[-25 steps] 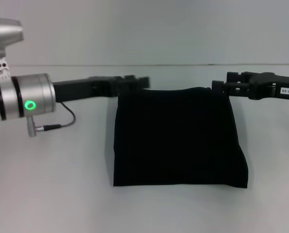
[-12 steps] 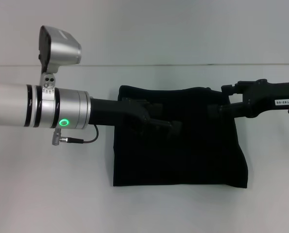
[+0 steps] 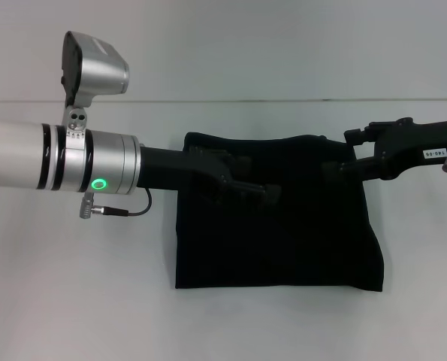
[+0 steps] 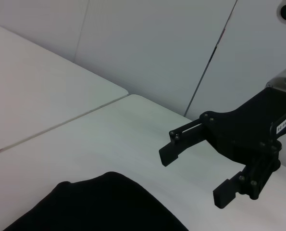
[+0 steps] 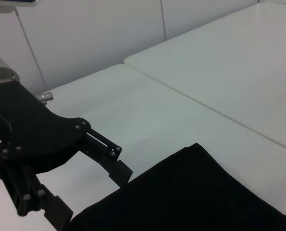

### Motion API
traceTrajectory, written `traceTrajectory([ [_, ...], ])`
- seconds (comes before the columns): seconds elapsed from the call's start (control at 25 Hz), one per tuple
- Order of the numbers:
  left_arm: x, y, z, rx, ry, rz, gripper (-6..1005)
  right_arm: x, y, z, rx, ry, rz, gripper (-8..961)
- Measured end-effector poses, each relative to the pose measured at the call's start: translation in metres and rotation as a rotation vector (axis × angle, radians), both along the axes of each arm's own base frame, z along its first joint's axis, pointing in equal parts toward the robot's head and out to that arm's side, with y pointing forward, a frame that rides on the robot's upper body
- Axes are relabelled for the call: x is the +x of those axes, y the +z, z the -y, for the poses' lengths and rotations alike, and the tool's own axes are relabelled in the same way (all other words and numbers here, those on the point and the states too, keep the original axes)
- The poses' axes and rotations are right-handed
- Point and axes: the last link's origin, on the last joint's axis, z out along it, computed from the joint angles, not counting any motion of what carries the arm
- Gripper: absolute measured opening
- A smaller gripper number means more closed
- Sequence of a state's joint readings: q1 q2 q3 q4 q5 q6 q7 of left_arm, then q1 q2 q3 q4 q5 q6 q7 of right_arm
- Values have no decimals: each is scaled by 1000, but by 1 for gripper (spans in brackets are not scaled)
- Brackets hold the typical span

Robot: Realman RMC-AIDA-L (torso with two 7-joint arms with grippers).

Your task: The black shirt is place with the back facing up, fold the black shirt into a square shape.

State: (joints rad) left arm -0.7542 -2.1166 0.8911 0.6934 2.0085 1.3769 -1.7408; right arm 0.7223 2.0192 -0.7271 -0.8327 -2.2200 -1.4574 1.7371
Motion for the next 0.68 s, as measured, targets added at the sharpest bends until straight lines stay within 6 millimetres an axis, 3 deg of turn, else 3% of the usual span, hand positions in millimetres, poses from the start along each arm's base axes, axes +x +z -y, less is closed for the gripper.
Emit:
traceTrajectory([
  [0.68, 1, -1, 0, 3, 1, 5, 887, 4, 1, 4, -21, -33, -7, 940],
])
